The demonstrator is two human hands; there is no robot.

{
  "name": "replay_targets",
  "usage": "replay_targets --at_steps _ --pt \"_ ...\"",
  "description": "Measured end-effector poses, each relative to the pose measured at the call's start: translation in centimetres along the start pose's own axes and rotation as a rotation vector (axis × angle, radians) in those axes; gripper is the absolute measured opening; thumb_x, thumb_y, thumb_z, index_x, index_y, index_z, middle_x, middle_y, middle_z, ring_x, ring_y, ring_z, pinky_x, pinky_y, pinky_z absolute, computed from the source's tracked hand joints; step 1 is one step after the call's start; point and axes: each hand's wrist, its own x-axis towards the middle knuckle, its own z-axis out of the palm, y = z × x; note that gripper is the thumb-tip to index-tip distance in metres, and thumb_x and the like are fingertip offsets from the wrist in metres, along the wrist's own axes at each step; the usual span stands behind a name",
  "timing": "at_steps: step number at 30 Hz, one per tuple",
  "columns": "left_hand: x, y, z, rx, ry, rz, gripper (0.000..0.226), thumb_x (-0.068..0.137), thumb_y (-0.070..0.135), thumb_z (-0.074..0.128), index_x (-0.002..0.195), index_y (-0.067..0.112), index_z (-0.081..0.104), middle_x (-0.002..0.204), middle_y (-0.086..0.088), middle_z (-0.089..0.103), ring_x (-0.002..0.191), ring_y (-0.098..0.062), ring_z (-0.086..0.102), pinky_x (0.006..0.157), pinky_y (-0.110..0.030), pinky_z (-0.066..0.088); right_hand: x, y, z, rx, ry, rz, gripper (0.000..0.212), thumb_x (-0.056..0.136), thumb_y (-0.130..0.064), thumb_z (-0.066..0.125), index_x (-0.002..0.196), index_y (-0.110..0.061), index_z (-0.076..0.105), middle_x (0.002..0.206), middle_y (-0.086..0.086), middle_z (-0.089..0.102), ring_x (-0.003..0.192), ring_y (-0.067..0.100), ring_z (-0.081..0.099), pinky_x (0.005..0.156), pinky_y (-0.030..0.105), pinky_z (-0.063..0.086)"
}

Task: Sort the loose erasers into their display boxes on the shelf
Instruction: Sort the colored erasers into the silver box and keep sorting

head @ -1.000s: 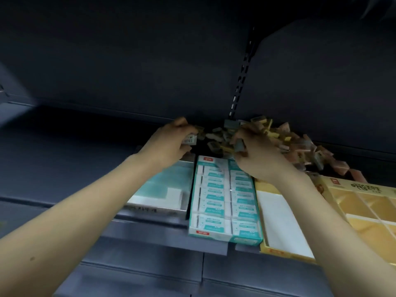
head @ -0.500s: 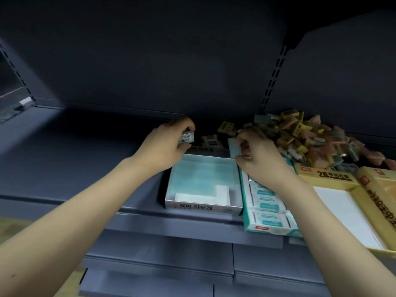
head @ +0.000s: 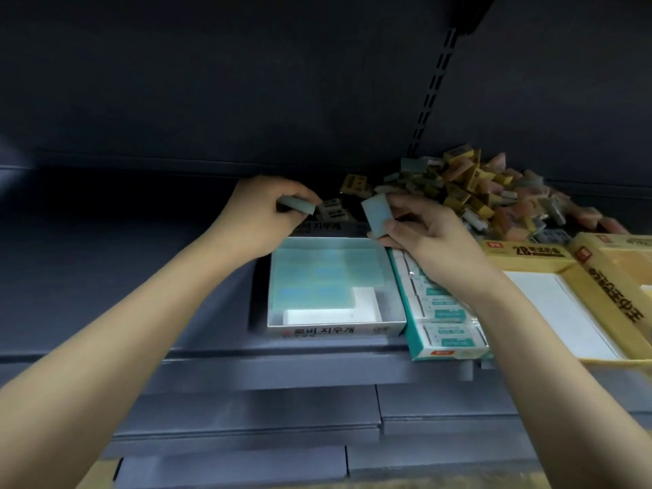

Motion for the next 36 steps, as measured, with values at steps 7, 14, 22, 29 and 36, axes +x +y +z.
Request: replay_targets --at_steps 7,14,22,29,36 --pt "0.1 0.1 0.5 -0.050 -0.104 -0.013 0.038 0.092 0.005 0.048 0.119 0.028 0.060 0.100 0.011 0.049 0.093 -0.017 0.056 0.068 -0.011 0.041 -0.4 0.0 0.1 -0.030 -0.039 -0.017 0.033 0.096 -0.003 0.048 0.127 -0.013 0.052 0.103 -0.010 0.061 0.090 0.002 0.062 0.078 0.010 0.049" --pt "-1.4 0.5 0.1 -0.265 -0.218 -0.078 0.041 0.076 0.010 0.073 0.114 0.022 0.063 0.103 0.005 0.054 0.095 -0.011 0.058 0.090 -0.018 0.046 -1.6 -1.1 -0.7 -0.292 -0.104 -0.054 0.032 0.092 -0.011 0.056 0.102 -0.042 0.058 0.081 -0.013 0.059 0.057 -0.009 0.052 0.053 0.006 0.036" --pt "-2.8 0.2 0.4 -0.355 -0.217 -0.052 0.042 0.076 0.001 0.071 0.098 0.035 0.061 0.097 0.007 0.051 0.093 -0.021 0.058 0.091 -0.025 0.047 -2.1 -2.4 -1.2 -0.466 -0.152 -0.028 0.009 0.080 -0.022 0.072 0.087 -0.022 0.065 0.079 -0.005 0.062 0.068 0.004 0.055 0.062 0.010 0.042" --pt "-3.5 0.4 0.4 -0.243 -0.206 0.006 0.040 0.076 0.000 0.071 0.099 0.032 0.065 0.096 0.010 0.050 0.077 0.003 0.053 0.073 -0.006 0.045 -1.7 -2.2 -0.9 -0.512 -0.180 0.061 0.008 0.076 -0.023 0.076 0.074 -0.017 0.071 0.068 -0.005 0.067 0.059 0.001 0.057 0.056 0.015 0.045" --pt "-4.1 0.9 0.3 -0.139 -0.199 0.047 0.032 0.072 0.005 0.076 0.086 0.033 0.068 0.094 0.013 0.055 0.082 0.011 0.051 0.072 0.000 0.034 -1.4 -1.8 -0.7 -0.500 -0.208 0.120 0.006 0.077 -0.026 0.075 0.072 -0.024 0.073 0.068 -0.009 0.069 0.067 0.010 0.063 0.069 0.028 0.053"
